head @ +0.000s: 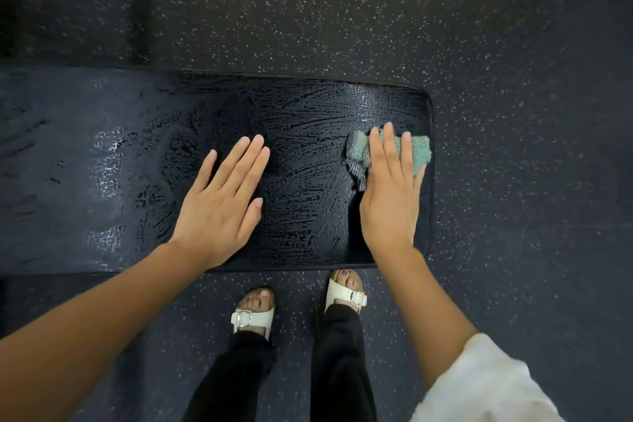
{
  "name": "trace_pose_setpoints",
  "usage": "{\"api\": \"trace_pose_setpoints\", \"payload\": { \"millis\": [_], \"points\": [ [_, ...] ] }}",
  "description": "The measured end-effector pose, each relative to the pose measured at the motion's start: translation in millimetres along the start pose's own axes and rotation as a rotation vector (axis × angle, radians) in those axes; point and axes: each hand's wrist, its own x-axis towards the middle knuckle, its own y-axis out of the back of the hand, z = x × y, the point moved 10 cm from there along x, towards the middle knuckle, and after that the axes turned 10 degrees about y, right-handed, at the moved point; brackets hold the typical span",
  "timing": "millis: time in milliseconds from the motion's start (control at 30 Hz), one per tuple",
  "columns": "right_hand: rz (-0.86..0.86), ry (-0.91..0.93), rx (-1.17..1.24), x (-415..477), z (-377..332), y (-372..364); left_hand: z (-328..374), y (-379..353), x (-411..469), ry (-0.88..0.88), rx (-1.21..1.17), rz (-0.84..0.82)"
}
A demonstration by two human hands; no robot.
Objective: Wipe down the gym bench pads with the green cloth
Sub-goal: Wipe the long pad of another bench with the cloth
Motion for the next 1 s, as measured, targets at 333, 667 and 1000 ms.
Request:
{"api": "trace_pose_setpoints", "payload": {
  "millis": [333,667,1000],
  "points": [
    [-0.022,0.015,0.052,-46.2,18.9,-1.8,43.5,-4.3,7.7,0.012,0.008,-0.013],
    [-0.043,0.043,-0.020,-83.6,44.3,-7.6,81.8,-5.0,36.8,-0.005,0.019,-0.021],
    [-0.022,0.167,0.015,15.6,44.7,11.9,90.8,-4.3,48.1,0.024,0.011,-0.012]
  ]
}}
